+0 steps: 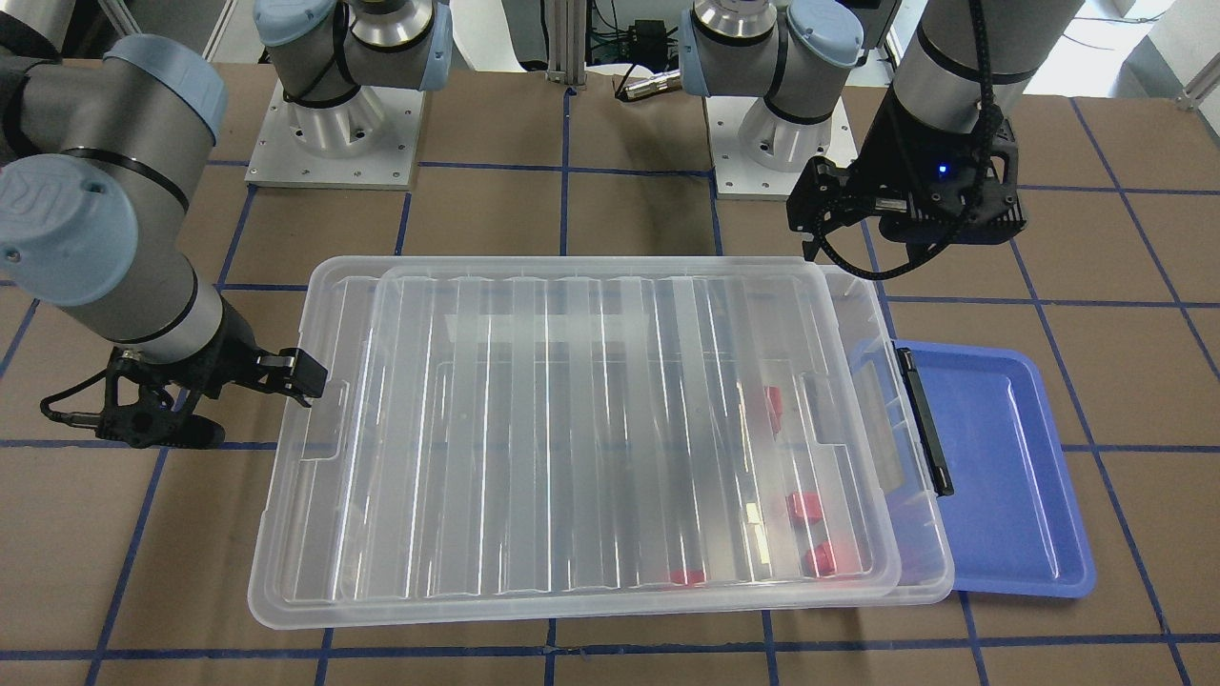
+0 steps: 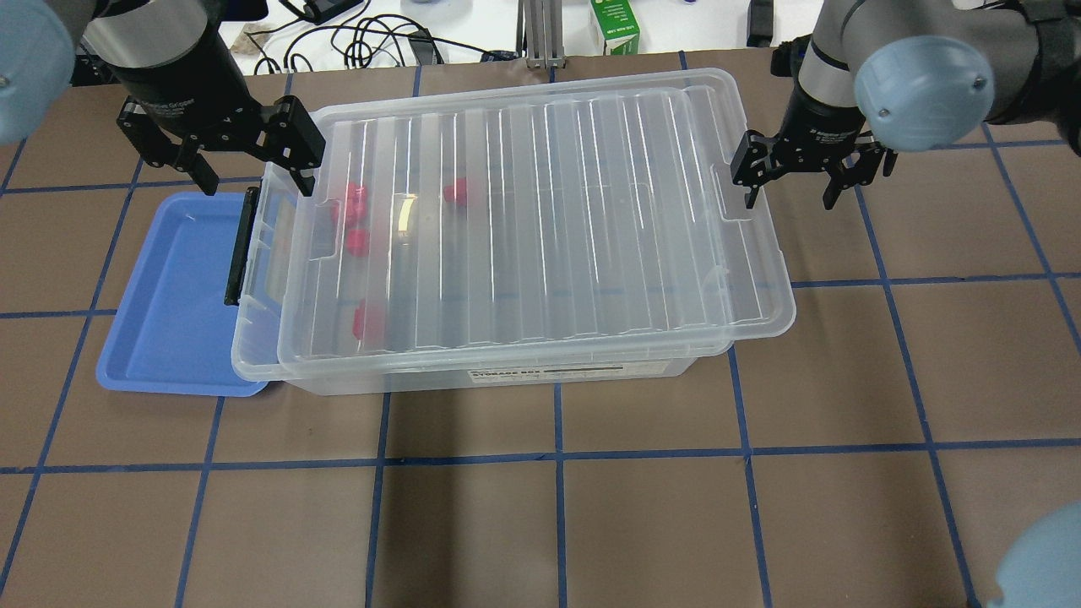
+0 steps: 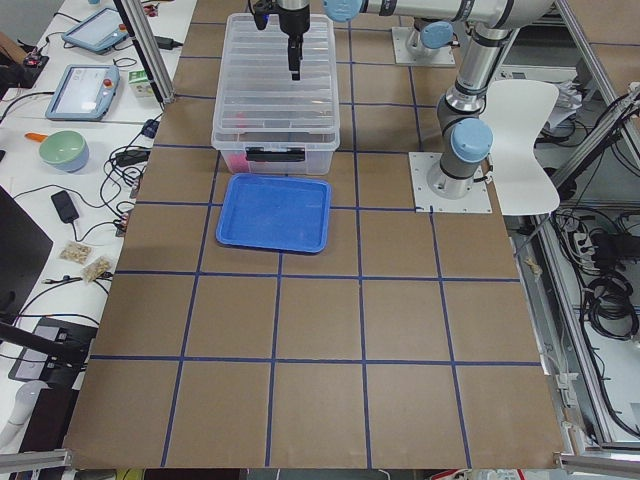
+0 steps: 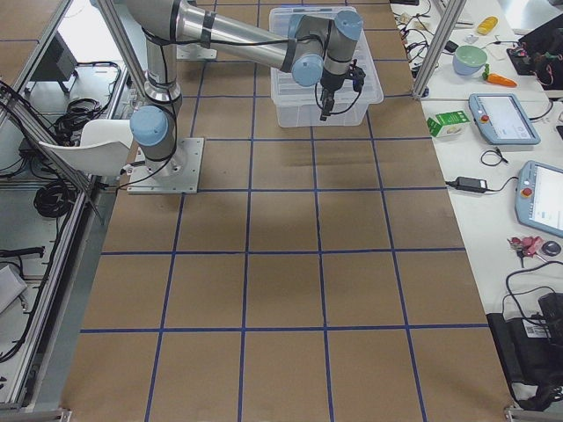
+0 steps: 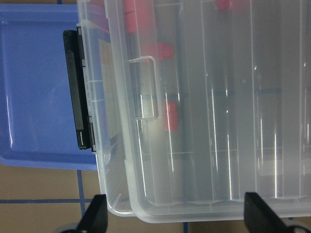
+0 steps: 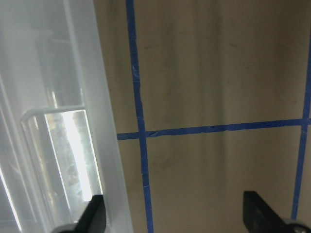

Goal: Place red block in blue tray from box

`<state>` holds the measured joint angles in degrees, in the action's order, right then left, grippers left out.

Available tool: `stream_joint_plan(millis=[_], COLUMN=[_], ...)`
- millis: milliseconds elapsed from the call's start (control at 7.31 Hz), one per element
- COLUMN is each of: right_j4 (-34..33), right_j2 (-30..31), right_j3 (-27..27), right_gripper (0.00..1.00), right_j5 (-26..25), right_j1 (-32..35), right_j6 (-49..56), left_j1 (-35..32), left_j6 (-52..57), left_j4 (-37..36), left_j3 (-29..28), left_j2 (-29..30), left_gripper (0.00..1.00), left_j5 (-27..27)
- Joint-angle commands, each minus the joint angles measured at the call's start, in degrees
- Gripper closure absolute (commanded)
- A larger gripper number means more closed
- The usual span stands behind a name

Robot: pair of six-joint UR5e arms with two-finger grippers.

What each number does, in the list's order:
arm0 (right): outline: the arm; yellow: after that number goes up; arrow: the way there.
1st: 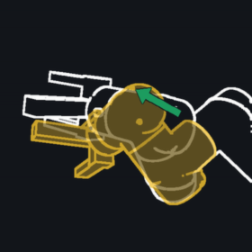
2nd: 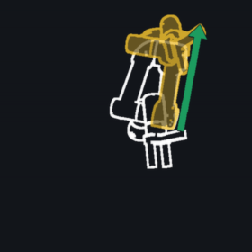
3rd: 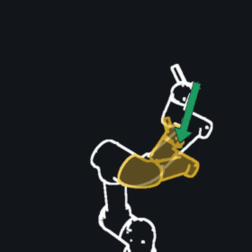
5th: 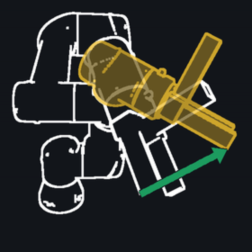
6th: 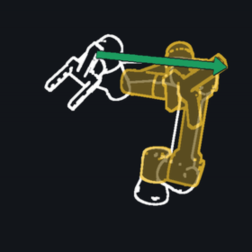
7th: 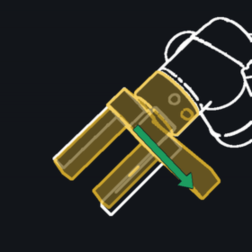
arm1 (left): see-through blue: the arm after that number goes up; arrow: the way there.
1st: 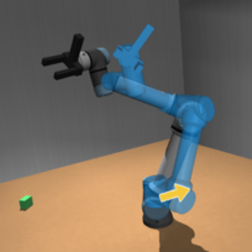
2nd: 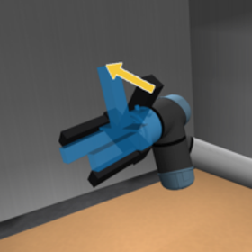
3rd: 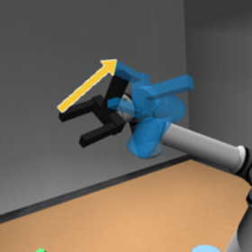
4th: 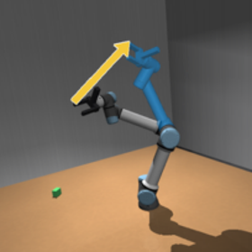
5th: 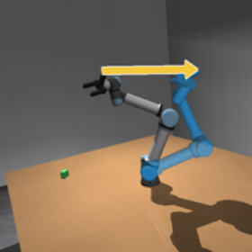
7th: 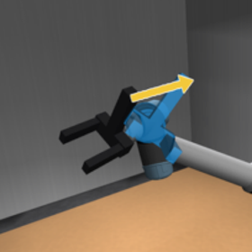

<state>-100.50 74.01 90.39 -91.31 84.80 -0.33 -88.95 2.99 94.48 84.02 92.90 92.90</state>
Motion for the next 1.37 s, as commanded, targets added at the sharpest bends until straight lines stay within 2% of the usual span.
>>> stream_joint_plan(millis=[0, 547, 684, 1094, 1231], right_j4=[-0.14, 0.56, 0.04, 0.39, 0.3], right_j2=[0.35, 0.61, 0.53, 0.61, 0.61], right_j3=[-0.12, -0.12, -0.12, -0.21, -0.21], right_gripper=[0.0, 0.0, 0.0, 0.0, 0.0], right_j5=[-0.27, -0.79, -2.02, -4.47, -4.66], right_j1=[-2.52, -8.76, -9.47, -12.71, -13.77], right_j6=[3.12, 3.58, 6.72, 8.86, 10.25], left_j1=[0.0, 0.0, 0.09, 0.09, 0.18], left_j6=[0.0, 0.0, 0.0, 0.35, 1.05], left_j4=[0.0, 0.0, -0.17, -4.82, -10.05], left_j3=[0.0, 0.35, 1.14, 7.09, 10.17], left_j2=[-0.09, 0.52, 1.14, 1.58, 1.58], left_gripper=[0.0, 0.0, 0.0, 0.0, 0.0], left_j5=[0.0, -0.52, -0.44, -0.53, -0.53])
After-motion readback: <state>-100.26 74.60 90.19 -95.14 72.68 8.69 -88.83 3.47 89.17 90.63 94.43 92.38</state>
